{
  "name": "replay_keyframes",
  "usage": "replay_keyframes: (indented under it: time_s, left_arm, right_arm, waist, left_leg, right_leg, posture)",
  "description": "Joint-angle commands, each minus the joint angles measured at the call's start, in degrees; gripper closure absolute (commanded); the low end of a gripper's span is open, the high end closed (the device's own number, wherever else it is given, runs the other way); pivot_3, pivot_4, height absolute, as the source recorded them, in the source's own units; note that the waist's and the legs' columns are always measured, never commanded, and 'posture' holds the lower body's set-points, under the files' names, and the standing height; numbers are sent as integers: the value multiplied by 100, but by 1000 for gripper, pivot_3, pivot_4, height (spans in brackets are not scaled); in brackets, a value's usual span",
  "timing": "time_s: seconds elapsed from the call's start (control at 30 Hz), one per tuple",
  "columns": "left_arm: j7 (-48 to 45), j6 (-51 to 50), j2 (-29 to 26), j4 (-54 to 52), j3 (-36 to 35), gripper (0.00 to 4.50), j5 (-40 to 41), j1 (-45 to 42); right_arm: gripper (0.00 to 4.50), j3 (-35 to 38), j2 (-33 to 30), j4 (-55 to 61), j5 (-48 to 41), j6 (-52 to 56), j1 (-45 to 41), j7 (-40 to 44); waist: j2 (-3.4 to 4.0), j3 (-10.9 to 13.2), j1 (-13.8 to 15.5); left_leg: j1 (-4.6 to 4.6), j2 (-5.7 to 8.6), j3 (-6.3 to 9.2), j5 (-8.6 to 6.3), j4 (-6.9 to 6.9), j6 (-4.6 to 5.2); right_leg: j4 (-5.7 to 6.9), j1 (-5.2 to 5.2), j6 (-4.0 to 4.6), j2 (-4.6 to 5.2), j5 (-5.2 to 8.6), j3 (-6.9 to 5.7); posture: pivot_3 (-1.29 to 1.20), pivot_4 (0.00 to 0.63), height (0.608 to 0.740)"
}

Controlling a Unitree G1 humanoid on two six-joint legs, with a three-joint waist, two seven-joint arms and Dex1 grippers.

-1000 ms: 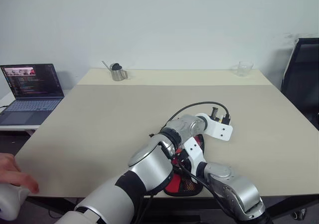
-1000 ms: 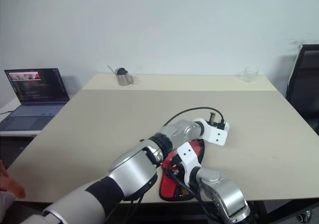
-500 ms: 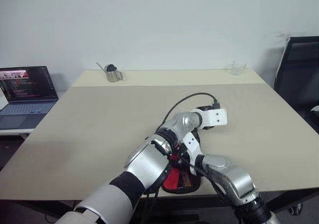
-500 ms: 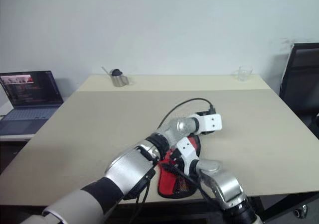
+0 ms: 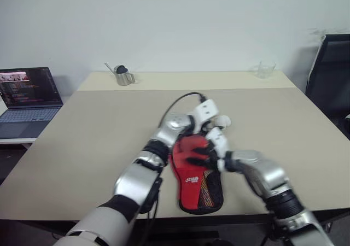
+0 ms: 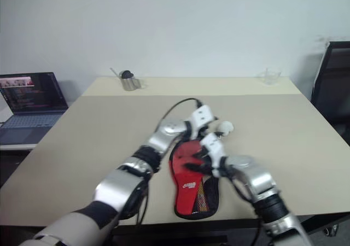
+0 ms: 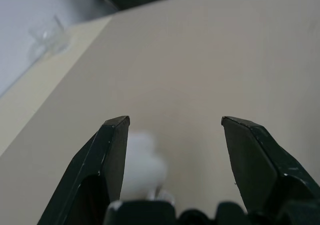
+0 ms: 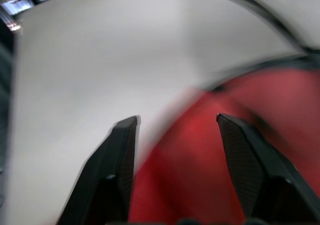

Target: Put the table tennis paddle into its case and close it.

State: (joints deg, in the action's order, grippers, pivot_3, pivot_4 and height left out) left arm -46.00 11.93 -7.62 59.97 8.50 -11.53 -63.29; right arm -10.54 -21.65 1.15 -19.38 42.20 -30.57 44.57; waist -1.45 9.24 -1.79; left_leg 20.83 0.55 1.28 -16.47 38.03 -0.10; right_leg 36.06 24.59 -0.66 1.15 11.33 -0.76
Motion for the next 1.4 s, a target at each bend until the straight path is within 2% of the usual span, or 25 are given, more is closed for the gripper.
replay_keyframes:
  time_s: [0.03, 0.2, 0.33, 0.43, 0.53, 0.77, 0.83, 0.97, 1.23, 1.4]
  left_arm:
    - [-454, -407, -422, -1225, -391, 1313, 648, 289]
    - [-799, -1016, -998, -2230, -647, 1313, 1167, 646]
    - [-1143, -1161, -1327, -2912, -439, 1313, 1275, 1156]
    - [-1385, -1910, -1499, -3985, -68, 1313, 1262, 1736]
    - [-1389, -2400, -1535, -4509, 44, 1313, 1342, 2086]
    - [-1166, -3102, -1462, -4943, 239, 1313, 1336, 2426]
    - [-1026, -3271, -1468, -4921, 317, 1313, 1234, 2423]
    - [-422, -3705, -1244, -4697, 340, 1313, 1094, 2442]
    - [-24, -3789, -680, -4787, 541, 1313, 1222, 3034]
    - [551, -3327, -293, -4338, 199, 1313, 1397, 3391]
  right_arm:
    - [1801, 725, -392, 520, -650, 290, -402, 422]
    - [1801, 1207, -978, 681, -985, 635, -621, 561]
    - [1801, 1207, -1452, 410, -779, 279, -701, 702]
    - [1801, 1292, -1343, -566, -305, -257, -1204, 86]
    - [1801, 1422, -1047, -1330, -47, -605, -1657, -506]
    - [1801, 1153, -578, -1876, 201, -976, -2011, -544]
    - [1801, 1095, -423, -2314, 464, -1152, -2221, -880]
    - [1801, 1384, 46, -3766, 804, -1285, -2829, -2171]
    - [1801, 1401, 400, -5199, 1126, -1977, -3256, -2653]
    - [1801, 1538, 574, -5644, 1132, -2071, -3492, -2772]
  waist:
    - [-1, 34, -7]
    - [-11, 64, 27]
    - [-10, 63, 29]
    - [-15, 67, 7]
    - [-18, 71, 15]
    - [-17, 71, 7]
    - [-17, 71, -2]
    - [-16, 71, 9]
    - [-15, 70, 15]
    - [-10, 67, 16]
  left_leg:
    - [0, -5, 1, 0, 0, 0]
    - [11, -21, 19, 0, -3, 0]
    - [8, -5, 3, -1, -4, 1]
    - [7, -6, -10, -1, 3, 2]
    - [7, -9, -9, 0, 7, 2]
    - [6, -23, 0, 0, 1, 3]
    - [6, -21, -5, 0, 4, 3]
    - [0, -18, -7, 0, 7, 2]
    - [10, -17, -7, 0, -5, 2]
    - [3, -17, -6, 0, -2, 2]
  right_leg:
    - [1, 1, 1, -2, 0, 3]
    - [8, 13, 34, -6, -15, -4]
    - [5, 10, 34, -2, -16, 8]
    - [0, 9, 28, 1, -20, 15]
    - [5, 10, 31, 0, -22, 19]
    - [8, 11, 44, -3, -25, 16]
    - [8, 12, 43, -2, -26, 19]
    - [17, 11, 45, 3, -27, 22]
    - [12, 19, 48, 18, -29, 23]
    - [18, 15, 50, 21, -31, 22]
  posture:
    - [0, 150, 740]
    - [0, 150, 740]
    - [0, 150, 740]
    - [0, 150, 740]
    - [0, 150, 740]
    - [0, 150, 740]
    - [0, 150, 740]
    - [0, 150, 740]
    - [0, 150, 740]
    - [0, 150, 740]
